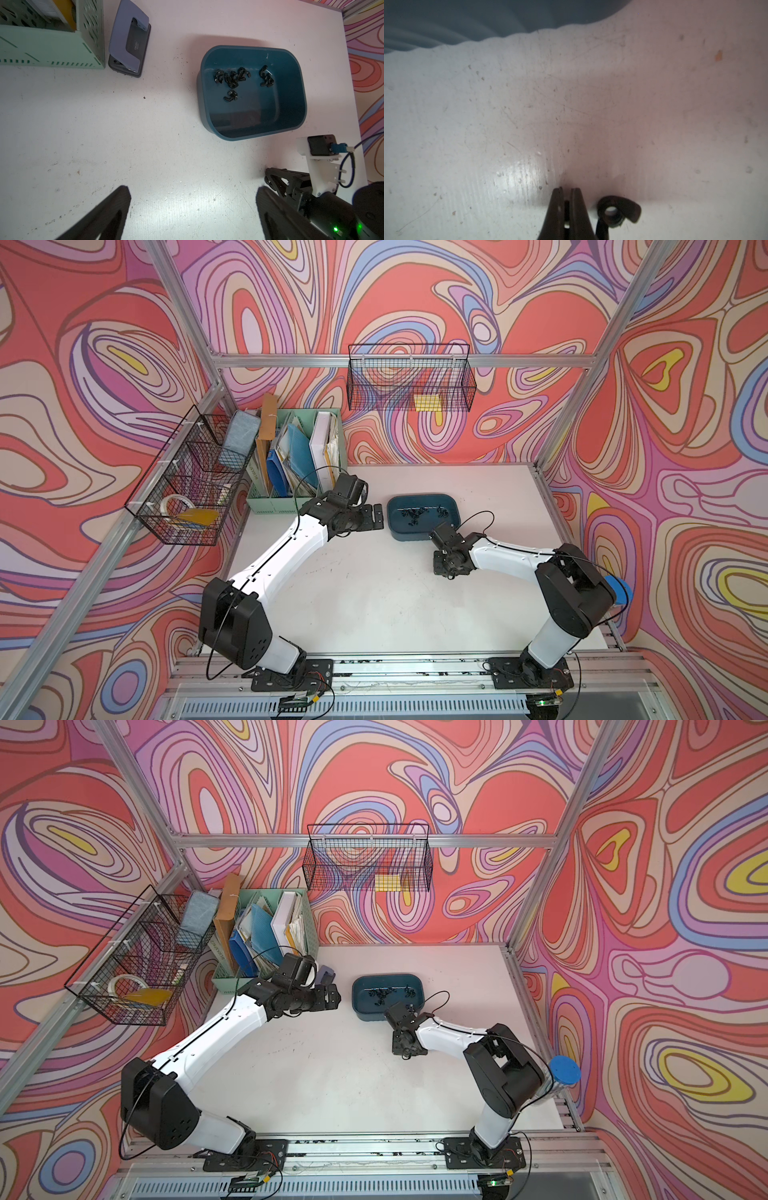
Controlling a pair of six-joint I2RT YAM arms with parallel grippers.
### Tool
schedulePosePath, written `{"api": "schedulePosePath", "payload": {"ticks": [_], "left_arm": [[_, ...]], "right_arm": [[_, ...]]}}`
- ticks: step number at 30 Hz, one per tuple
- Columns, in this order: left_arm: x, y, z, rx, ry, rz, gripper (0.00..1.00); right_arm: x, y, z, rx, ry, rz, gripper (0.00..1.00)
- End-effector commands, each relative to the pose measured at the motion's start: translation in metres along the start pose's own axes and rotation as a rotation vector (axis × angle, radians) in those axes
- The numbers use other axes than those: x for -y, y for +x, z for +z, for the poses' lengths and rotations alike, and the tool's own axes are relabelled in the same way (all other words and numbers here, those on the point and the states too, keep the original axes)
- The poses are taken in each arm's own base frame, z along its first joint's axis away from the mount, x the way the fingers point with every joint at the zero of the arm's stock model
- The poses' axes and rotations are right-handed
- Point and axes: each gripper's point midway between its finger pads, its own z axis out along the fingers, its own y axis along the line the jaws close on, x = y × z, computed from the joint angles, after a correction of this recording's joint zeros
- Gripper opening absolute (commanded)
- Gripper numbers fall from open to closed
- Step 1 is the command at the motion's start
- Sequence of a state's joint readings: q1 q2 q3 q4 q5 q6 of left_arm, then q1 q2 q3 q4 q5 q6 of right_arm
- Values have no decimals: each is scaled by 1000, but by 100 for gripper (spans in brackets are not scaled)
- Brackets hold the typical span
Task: Take out the wing nut from the storage box
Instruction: Place the wing nut at the center of the board.
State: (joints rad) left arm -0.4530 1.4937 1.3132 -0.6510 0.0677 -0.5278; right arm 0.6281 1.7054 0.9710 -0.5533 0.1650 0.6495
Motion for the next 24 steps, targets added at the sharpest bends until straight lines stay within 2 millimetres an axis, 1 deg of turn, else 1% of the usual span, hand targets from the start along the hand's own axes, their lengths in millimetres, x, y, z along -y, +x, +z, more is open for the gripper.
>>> {"api": "schedulePosePath", "payload": {"ticks": [1,2,8,9,12,14,16,18,20,23,24], "left_arm": [[0,0,-3,4,-3,4,99],[1,-1,-3,5,1,5,99],[3,-4,-2,17,8,5,99],[2,-5,-2,22,7,5,99],[2,-5,1,21,6,7,99],[3,-6,2,20,8,9,99],[3,-5,3,18,11,10,99],[4,-5,4,18,12,14,99],[4,-6,5,21,12,12,99],[2,-4,7,15,4,16,99],[1,-2,7,10,-1,15,99]], "right_arm": [[3,3,-1,3,15,1,5],[2,1,-4,8,11,2,9],[-3,-15,-28,58,-14,-5,21],[-5,-21,-34,73,-19,-10,25],[-9,-37,-50,117,-24,-27,29],[-14,-51,-61,158,-33,-40,32],[-21,-65,-70,194,-45,-63,34],[-30,-79,-75,218,-58,-98,35],[-39,-91,-74,223,-70,-133,35],[-51,-110,-70,221,-88,-168,34],[-55,-117,-64,215,-100,-175,34]]}}
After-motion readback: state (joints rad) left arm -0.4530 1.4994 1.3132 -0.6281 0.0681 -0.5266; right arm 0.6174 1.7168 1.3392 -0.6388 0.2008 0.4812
